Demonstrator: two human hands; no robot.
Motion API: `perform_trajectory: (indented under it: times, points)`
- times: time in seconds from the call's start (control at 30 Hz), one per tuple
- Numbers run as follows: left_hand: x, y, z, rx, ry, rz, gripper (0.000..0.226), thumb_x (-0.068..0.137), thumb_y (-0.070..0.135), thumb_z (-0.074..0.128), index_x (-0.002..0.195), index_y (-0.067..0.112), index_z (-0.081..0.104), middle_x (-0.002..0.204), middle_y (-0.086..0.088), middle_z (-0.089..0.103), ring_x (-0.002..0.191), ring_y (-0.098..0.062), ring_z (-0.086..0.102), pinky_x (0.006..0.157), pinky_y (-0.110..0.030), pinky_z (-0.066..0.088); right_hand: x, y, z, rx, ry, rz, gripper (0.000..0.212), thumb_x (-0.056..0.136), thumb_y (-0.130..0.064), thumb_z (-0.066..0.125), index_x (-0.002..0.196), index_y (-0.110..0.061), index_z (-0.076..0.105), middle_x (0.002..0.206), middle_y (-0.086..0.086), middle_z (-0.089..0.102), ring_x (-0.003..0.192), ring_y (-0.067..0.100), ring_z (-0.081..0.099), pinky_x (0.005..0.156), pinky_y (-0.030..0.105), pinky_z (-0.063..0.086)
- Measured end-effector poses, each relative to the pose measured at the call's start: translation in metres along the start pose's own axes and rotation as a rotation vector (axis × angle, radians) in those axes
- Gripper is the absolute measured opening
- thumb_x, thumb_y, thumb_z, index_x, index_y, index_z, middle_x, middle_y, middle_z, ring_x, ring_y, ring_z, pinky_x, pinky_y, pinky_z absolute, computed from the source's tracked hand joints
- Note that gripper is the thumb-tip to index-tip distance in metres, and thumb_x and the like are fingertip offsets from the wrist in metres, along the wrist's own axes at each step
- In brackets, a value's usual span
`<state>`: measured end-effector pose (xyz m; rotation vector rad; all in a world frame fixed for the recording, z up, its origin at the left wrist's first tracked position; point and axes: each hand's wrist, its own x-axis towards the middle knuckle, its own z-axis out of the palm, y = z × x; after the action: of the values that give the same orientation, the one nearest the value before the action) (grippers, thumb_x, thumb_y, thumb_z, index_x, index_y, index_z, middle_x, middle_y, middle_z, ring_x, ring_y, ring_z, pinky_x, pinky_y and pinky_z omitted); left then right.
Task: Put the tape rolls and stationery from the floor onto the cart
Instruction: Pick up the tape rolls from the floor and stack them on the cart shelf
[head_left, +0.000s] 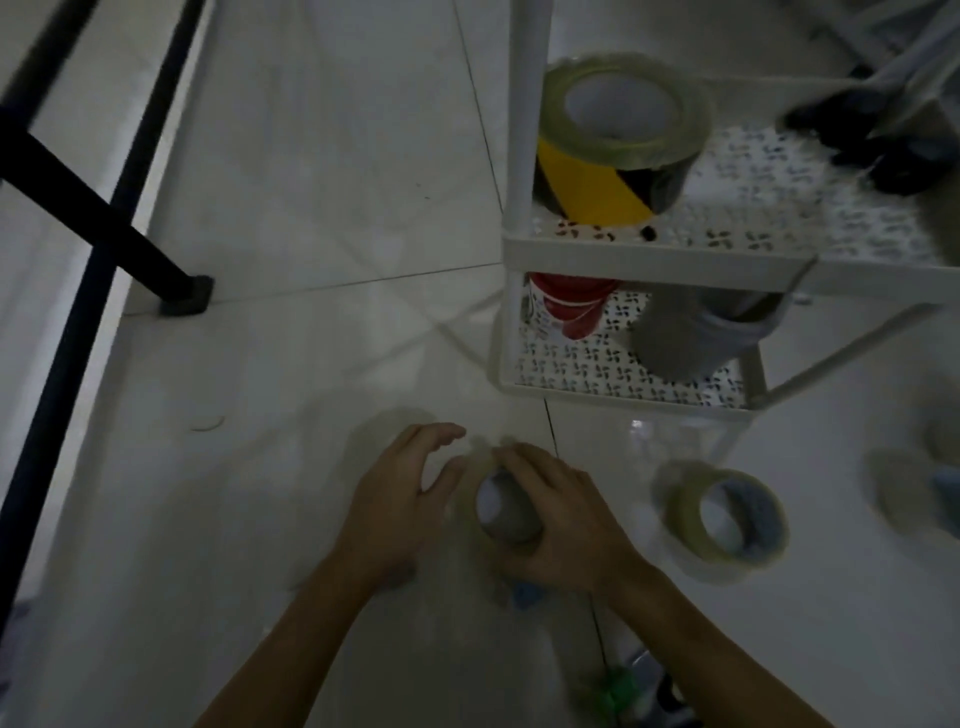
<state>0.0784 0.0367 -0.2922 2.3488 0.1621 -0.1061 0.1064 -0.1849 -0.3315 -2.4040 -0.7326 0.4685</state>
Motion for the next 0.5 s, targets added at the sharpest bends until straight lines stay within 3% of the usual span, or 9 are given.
perform_trajectory:
  times: [0.1,0.2,0.4,0.5]
  points:
    - [0.002,0.009,-0.007,-0.031,0.026,0.047,0.025,0.102,0.037,0.059,0.127,0.038,0.062,0.12,0.021,0.064,0.111,0.002,0.061,0.09,-0.029,0.055,0.002,-0.001,-0.011,0.03,-0.014,-0.027,0.106,0.064,-0.057,0.08,0.154,-0.026,0.034,0.155,-0.006,0.036,0.135,0.019,0.047,0.101,0.041,0.051]
    - [0.004,0.037,-0.024,-0.084,0.045,0.096,0.021,0.101,0.03,0.062,0.116,0.044,0.064,0.11,0.024,0.069,0.104,0.003,0.066,0.084,-0.035,0.058,-0.01,-0.005,-0.036,0.086,0.017,-0.003,0.109,0.063,-0.053,0.083,0.155,-0.027,0.032,0.155,-0.01,0.033,0.135,0.016,0.046,0.101,0.035,0.051]
    - [0.01,0.125,-0.066,-0.096,0.108,0.359,0.027,0.096,0.02,0.068,0.114,0.041,0.066,0.108,0.027,0.069,0.104,0.006,0.065,0.086,-0.012,0.05,-0.054,-0.025,-0.128,0.066,0.288,-0.069,0.097,0.065,-0.059,0.082,0.148,-0.035,0.038,0.146,-0.022,0.044,0.127,0.0,0.053,0.098,0.028,0.052]
    - [0.018,0.171,-0.084,-0.127,0.157,0.513,0.022,0.096,0.019,0.069,0.114,0.032,0.07,0.11,0.024,0.069,0.104,0.002,0.066,0.087,-0.011,0.049,-0.072,-0.041,-0.183,0.051,0.503,-0.105,0.088,0.065,-0.058,0.08,0.143,-0.033,0.045,0.137,-0.022,0.054,0.119,-0.005,0.057,0.092,0.017,0.051]
